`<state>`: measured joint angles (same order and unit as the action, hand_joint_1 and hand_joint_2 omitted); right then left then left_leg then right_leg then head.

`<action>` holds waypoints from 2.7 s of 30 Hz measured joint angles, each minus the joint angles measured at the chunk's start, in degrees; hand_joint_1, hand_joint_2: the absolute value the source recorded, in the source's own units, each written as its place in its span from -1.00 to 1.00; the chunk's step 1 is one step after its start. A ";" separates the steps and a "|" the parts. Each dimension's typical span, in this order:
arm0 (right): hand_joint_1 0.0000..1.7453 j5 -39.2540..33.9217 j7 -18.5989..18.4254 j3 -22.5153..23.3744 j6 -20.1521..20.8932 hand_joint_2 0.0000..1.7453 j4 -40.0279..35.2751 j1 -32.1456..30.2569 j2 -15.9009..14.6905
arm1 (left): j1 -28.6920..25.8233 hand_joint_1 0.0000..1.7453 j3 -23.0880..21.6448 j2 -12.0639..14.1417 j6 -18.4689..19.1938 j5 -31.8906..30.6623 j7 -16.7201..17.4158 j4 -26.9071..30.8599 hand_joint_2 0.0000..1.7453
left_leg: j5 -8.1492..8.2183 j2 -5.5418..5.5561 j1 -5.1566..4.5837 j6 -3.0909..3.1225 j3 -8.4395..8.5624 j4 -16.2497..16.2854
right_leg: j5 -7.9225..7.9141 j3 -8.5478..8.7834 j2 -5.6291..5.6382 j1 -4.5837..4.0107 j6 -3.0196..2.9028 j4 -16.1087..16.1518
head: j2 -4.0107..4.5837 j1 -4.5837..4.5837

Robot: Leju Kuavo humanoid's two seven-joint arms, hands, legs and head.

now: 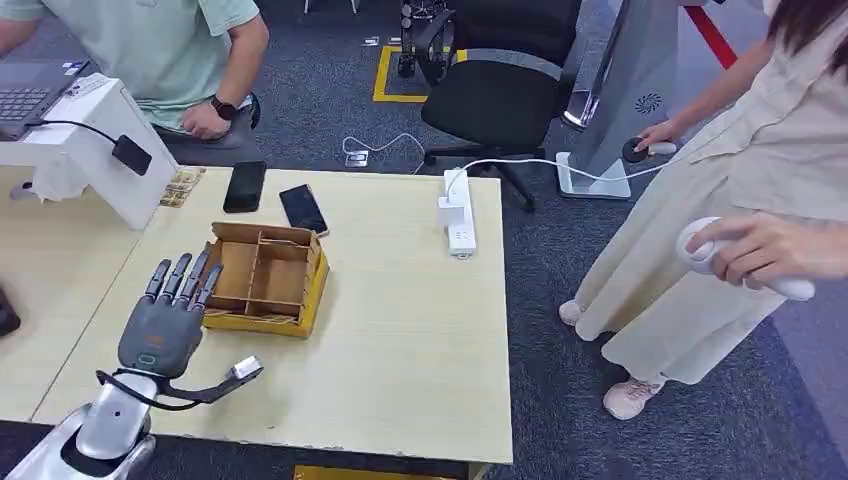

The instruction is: Pass the card to the sensor for recognition and then transmit it.

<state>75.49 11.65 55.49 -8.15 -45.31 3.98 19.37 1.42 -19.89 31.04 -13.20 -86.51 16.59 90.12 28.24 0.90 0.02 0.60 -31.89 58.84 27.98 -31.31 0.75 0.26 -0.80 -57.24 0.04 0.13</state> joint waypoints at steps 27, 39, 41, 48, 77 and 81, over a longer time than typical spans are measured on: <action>-1.00 0.46 0.00 0.68 0.13 1.00 0.02 -0.41 0.04 | 9.33 -1.00 -6.58 -0.96 0.74 0.00 -1.49 -15.29 1.00 | 0.00 -0.06 0.01 -0.01 0.00 0.00 | -0.01 -0.03 0.07 -0.01 0.00 -0.01 | 0.00 0.00; -1.00 0.63 0.70 2.36 0.35 1.00 -0.96 -1.32 0.13 | 5.31 -1.00 -0.76 2.64 2.90 0.00 1.70 -12.75 1.00 | 0.00 -0.08 0.02 -0.01 -0.02 0.00 | 0.00 -0.04 0.10 -0.01 -0.01 -0.01 | 0.00 -0.02; -1.00 0.72 0.81 2.65 0.33 1.00 -0.96 -1.36 0.13 | 4.57 -1.00 0.45 3.14 3.08 0.00 1.79 -12.03 1.00 | 0.00 -0.07 0.01 -0.01 -0.02 0.00 | 0.00 -0.04 0.09 -0.01 0.00 -0.01 | 0.00 -0.06; -1.00 0.79 1.12 3.24 0.33 1.00 -1.09 -1.42 0.20 | 1.91 -1.00 3.15 3.65 3.08 0.00 -1.19 -10.37 1.00 | 0.00 -0.07 0.01 -0.01 -0.02 0.00 | 0.00 -0.03 0.09 -0.01 0.00 -0.01 | 0.00 -0.07; -1.00 2.01 2.16 4.57 -0.83 1.00 -0.15 -0.91 0.20 | 10.64 -1.00 -23.70 18.49 -2.45 0.00 23.01 -6.43 1.00 | -0.07 -0.02 0.06 -0.10 -0.04 0.00 | -0.02 -0.04 0.05 -0.08 -0.04 -0.04 | 0.00 -0.09; -1.00 2.01 2.16 4.59 -0.83 1.00 0.02 -0.92 0.20 | 13.36 -1.00 -29.23 20.37 -2.45 0.00 23.10 -6.72 1.00 | -0.06 -0.05 0.05 -0.10 -0.04 0.00 | -0.02 -0.08 0.07 -0.08 -0.04 -0.03 | 0.02 -0.09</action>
<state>77.50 13.81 60.08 -8.98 -45.29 3.06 19.56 14.78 -49.12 51.41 -15.65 -86.51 39.69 83.41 28.18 0.84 0.07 0.50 -31.93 58.84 27.96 -31.39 0.82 0.18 -0.84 -57.27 0.07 0.04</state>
